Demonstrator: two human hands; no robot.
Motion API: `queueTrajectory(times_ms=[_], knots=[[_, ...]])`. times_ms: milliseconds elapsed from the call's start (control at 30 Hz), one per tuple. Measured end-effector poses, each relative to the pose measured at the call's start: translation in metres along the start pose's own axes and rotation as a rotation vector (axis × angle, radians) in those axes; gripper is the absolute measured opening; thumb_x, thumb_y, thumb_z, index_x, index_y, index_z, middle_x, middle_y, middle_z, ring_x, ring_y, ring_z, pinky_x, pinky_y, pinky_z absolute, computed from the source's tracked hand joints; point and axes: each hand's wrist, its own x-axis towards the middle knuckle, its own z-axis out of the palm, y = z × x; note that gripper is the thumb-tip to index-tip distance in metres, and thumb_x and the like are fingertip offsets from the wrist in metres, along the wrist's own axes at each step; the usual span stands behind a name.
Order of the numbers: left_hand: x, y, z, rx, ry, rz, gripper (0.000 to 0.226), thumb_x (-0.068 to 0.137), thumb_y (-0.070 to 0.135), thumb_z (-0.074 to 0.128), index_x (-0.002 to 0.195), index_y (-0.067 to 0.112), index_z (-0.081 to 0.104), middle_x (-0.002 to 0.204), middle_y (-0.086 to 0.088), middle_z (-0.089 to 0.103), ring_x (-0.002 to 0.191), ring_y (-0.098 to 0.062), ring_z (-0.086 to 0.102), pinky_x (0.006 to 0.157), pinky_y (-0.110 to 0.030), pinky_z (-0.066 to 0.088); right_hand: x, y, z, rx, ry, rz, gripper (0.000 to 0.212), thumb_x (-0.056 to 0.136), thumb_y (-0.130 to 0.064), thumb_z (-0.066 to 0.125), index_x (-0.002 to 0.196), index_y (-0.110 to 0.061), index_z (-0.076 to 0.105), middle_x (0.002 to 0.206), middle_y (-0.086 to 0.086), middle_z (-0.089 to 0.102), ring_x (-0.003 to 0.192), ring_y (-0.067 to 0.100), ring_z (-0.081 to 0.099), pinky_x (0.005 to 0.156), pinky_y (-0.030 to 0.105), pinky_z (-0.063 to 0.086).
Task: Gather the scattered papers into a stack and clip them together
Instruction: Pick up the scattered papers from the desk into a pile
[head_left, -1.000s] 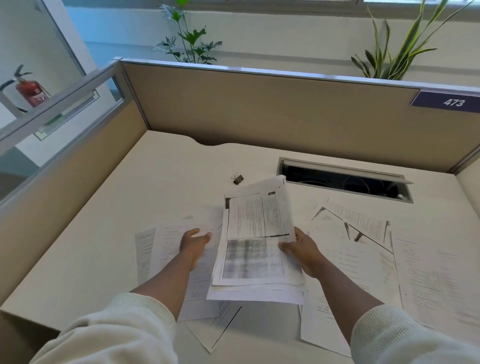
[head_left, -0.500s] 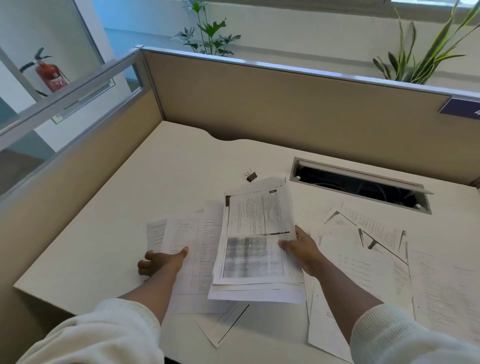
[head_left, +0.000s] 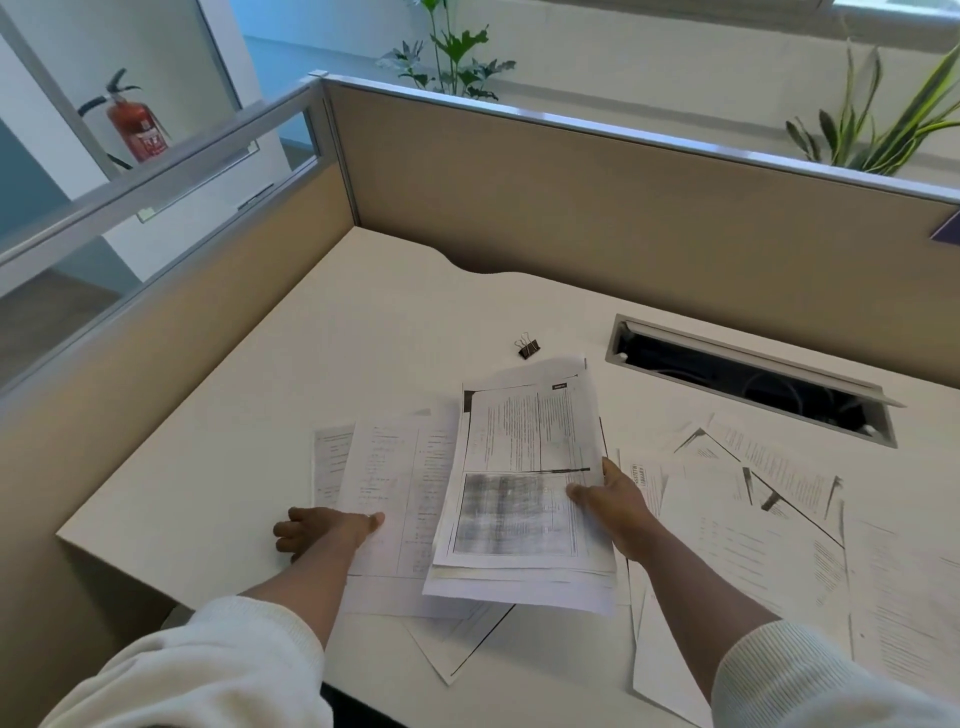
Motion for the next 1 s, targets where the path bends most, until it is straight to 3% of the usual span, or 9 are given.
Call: queueTrajectory(times_ms=[100,200,267,367,533,667,800,867,1000], knots=[[0.0,-0.001,-0.004,-0.018,-0.037,-0.004,0.115,0.052,0.035,0.096,0.137,0.001,0.026,0.14,-0.022,0.031,0.128,-0.035,0.038,0.1,-0.045,0.041,0.0,0.002,0.003,0.001,0.006,0.003,0.032,0.087,-0.001,0.062,0.115,-0.016,0.058,0.105,0.002,0.068,0.095,0.02,0.066,0.075,0.029,0.052],[0.004,-0.004,-0.004,-0.071,-0.085,0.02,0.104,0.056,0.028,0.095,0.133,-0.001,0.031,0.132,-0.023,0.047,0.121,-0.036,0.048,0.095,-0.045,0.046,-0.001,0.005,0.004,-0.014,0.019,0.006,0.032,0.087,0.0,0.061,0.114,-0.017,0.058,0.105,0.003,0.067,0.095,0.02,0.065,0.077,0.031,0.052],[0.007,-0.008,-0.007,-0.087,-0.118,0.059,0.077,0.063,0.024,0.092,0.12,-0.002,0.046,0.118,-0.022,0.061,0.095,-0.034,0.06,0.081,-0.04,0.053,0.0,0.006,0.003,-0.029,0.033,0.008,0.032,0.087,0.0,0.06,0.114,-0.016,0.057,0.105,0.004,0.067,0.095,0.022,0.064,0.076,0.031,0.051],[0.009,-0.011,-0.017,-0.102,-0.131,0.098,0.043,0.077,0.027,0.081,0.104,-0.001,0.063,0.093,-0.016,0.068,0.06,-0.026,0.056,0.07,-0.039,0.059,-0.001,0.006,-0.002,-0.061,0.075,0.004,0.032,0.087,0.002,0.058,0.115,-0.015,0.056,0.104,0.007,0.064,0.091,0.023,0.061,0.069,0.028,0.048],[0.006,0.0,-0.039,-0.271,-0.131,0.165,0.031,0.087,0.024,0.065,0.112,0.007,0.064,0.092,-0.012,0.063,0.071,-0.029,0.06,0.056,-0.037,0.058,0.002,0.012,-0.008,-0.1,0.143,0.034,0.037,0.083,0.003,0.055,0.118,-0.011,0.055,0.108,0.009,0.064,0.096,0.027,0.061,0.082,0.036,0.051],[0.008,0.016,-0.05,-0.641,-0.209,0.167,0.039,0.088,0.023,0.067,0.122,0.004,0.061,0.118,-0.015,0.066,0.098,-0.035,0.064,0.073,-0.039,0.056,0.002,0.013,-0.008,-0.103,0.157,0.063,0.037,0.082,0.004,0.054,0.116,-0.01,0.055,0.106,0.011,0.064,0.096,0.029,0.061,0.083,0.039,0.052],[0.007,0.036,-0.066,-0.958,-0.652,0.219,0.034,0.091,0.026,0.067,0.118,0.006,0.064,0.111,-0.012,0.071,0.092,-0.028,0.07,0.075,-0.037,0.055,-0.001,0.013,-0.006,-0.095,0.148,0.064,0.037,0.083,0.003,0.054,0.118,-0.009,0.054,0.108,0.011,0.062,0.098,0.03,0.06,0.081,0.036,0.049],[-0.005,0.045,-0.074,-0.977,-0.861,0.312,0.028,0.094,0.029,0.061,0.112,0.009,0.068,0.105,-0.011,0.074,0.088,-0.024,0.073,0.08,-0.04,0.054,-0.002,0.011,-0.004,-0.086,0.134,0.061,0.037,0.082,0.004,0.054,0.117,-0.008,0.054,0.108,0.012,0.062,0.096,0.029,0.059,0.076,0.032,0.047],[-0.02,0.064,-0.072,-0.908,-1.072,0.407,0.037,0.094,0.031,0.058,0.123,0.008,0.066,0.119,-0.013,0.07,0.108,-0.03,0.067,0.092,-0.044,0.054,-0.005,0.004,0.003,-0.01,0.087,0.045,0.034,0.084,0.002,0.058,0.114,-0.013,0.056,0.105,0.008,0.064,0.089,0.021,0.061,0.065,0.028,0.049]])
